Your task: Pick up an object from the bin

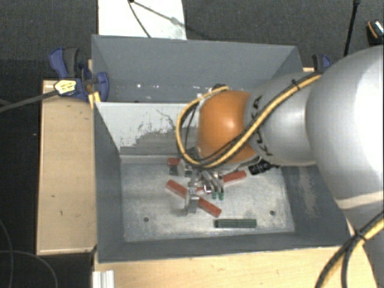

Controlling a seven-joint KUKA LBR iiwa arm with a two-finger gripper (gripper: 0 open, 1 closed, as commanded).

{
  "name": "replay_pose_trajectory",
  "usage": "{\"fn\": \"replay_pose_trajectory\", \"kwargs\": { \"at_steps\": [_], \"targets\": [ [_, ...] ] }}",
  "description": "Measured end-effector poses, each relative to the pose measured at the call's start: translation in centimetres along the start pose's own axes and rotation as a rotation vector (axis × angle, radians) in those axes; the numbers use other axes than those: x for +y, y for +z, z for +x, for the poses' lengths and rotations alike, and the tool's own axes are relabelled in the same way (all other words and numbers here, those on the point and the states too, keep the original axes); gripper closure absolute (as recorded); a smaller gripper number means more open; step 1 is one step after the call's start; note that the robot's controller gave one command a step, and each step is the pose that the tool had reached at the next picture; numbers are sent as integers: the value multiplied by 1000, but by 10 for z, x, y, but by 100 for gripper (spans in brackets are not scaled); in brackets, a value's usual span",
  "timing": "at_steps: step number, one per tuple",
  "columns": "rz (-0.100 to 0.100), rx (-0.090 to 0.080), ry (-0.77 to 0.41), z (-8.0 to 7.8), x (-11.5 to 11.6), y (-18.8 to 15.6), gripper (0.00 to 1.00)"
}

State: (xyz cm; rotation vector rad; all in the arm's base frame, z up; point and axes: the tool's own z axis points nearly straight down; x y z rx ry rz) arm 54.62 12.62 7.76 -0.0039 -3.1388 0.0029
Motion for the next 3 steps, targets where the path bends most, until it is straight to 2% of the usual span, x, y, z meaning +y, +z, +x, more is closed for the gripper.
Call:
{"fn": "replay_pose_trajectory", "kwargs": {
  "at_steps": [1, 2, 3],
  "targets": [
    [-3, -3, 6, -1, 2, -2, 100],
    [-3, -3, 9, -1, 2, -2, 0],
    [-2, 0, 328, 0, -20, 7, 0]
  ]
}}
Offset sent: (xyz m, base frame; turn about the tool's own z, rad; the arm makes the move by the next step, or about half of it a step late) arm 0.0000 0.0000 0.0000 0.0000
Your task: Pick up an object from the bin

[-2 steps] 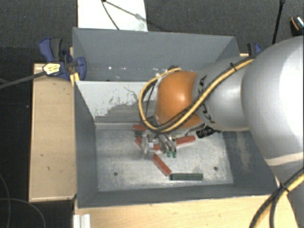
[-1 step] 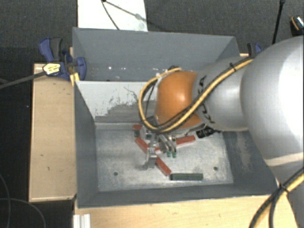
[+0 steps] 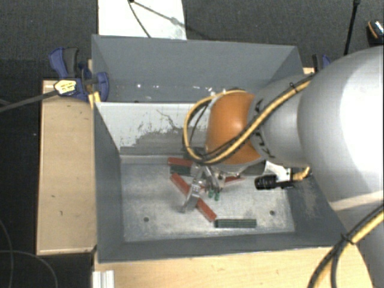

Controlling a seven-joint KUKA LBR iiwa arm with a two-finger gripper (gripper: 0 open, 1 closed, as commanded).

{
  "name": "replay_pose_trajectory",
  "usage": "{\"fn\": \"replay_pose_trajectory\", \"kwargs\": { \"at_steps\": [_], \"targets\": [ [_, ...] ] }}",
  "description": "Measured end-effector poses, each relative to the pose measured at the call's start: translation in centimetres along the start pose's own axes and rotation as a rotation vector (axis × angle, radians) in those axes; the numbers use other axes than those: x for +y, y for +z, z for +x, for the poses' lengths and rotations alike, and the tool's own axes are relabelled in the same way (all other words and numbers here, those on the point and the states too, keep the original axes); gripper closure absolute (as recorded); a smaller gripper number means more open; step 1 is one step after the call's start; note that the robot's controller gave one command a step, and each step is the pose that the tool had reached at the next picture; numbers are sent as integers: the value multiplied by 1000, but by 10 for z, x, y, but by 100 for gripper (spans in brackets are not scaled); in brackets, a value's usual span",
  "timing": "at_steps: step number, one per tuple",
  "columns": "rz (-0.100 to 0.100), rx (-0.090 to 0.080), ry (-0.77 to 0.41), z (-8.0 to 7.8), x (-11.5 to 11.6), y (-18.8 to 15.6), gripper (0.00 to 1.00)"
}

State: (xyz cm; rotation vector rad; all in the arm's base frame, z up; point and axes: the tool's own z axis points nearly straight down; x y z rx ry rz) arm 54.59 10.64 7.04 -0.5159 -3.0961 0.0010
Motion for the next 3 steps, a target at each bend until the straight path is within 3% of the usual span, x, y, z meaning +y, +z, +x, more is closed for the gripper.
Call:
{"fn": "replay_pose_trajectory", "kwargs": {
  "at_steps": [1, 2, 3],
  "targets": [
    [-5, -8, 3, -2, 2, -3, 100],
    [-5, -1, 78, -14, -2, -1, 100],
    [-1, 8, 242, -39, -26, 0, 100]
  ]
}}
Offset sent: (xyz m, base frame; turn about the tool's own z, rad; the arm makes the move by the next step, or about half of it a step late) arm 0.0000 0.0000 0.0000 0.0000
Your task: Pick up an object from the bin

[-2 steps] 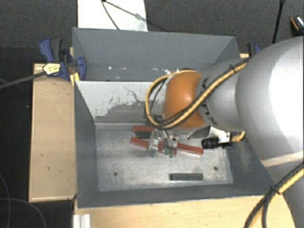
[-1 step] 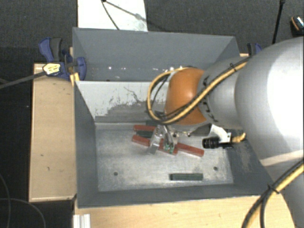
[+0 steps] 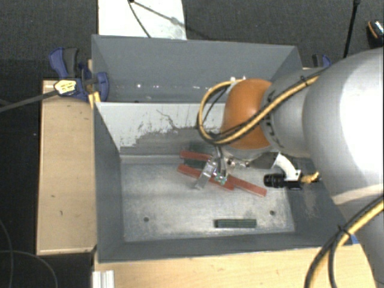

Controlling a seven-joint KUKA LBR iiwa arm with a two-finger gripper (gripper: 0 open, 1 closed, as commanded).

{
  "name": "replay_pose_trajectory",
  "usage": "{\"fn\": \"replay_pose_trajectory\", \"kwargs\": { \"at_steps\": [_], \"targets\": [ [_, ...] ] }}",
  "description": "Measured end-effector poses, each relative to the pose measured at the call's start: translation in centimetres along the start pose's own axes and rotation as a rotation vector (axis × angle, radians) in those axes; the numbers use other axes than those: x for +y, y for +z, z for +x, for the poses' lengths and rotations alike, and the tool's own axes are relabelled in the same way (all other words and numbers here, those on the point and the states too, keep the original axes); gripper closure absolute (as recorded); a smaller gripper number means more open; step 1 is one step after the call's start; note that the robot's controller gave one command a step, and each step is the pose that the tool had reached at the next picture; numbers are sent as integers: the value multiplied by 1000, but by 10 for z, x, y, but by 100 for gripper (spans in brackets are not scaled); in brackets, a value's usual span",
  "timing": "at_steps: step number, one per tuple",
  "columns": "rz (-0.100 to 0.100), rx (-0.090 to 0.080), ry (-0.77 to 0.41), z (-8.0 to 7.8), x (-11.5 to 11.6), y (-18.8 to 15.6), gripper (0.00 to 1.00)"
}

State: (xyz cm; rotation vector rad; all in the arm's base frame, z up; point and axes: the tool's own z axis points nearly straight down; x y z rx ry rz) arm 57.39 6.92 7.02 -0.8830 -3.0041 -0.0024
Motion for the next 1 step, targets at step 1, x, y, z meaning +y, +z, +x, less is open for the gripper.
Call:
{"fn": "replay_pose_trajectory", "kwargs": {
  "at_steps": [1],
  "targets": [
    [-9, -19, 110, -8, -21, -157, 100]
  ]
}}
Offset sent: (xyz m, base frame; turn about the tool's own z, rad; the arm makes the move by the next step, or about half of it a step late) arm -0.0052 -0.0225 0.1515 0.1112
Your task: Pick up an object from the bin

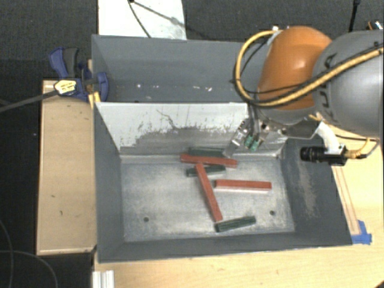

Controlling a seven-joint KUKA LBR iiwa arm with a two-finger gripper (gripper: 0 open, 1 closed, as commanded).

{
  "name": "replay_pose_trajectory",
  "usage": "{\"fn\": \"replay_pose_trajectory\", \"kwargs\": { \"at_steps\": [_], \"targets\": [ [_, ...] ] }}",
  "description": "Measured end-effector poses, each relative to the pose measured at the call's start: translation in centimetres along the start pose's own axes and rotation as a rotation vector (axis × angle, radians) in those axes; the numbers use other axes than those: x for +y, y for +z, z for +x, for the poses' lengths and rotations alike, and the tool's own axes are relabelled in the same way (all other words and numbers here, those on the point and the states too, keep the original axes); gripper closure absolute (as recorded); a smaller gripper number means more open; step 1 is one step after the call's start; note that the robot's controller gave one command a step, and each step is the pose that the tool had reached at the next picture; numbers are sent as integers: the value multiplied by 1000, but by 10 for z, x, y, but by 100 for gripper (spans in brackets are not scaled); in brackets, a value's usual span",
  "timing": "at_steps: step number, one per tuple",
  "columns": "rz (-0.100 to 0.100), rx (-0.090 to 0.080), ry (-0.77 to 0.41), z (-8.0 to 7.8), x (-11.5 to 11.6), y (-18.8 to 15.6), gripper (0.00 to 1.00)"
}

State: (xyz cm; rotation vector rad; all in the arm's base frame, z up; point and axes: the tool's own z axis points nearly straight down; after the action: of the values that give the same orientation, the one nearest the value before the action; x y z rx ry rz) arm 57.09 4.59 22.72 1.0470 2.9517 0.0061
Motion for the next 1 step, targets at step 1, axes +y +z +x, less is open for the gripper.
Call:
{"fn": "replay_pose_trajectory", "kwargs": {
  "at_steps": [1],
  "targets": [
    [6, 6, -4, 2, -1, 5, 0]
  ]
}}
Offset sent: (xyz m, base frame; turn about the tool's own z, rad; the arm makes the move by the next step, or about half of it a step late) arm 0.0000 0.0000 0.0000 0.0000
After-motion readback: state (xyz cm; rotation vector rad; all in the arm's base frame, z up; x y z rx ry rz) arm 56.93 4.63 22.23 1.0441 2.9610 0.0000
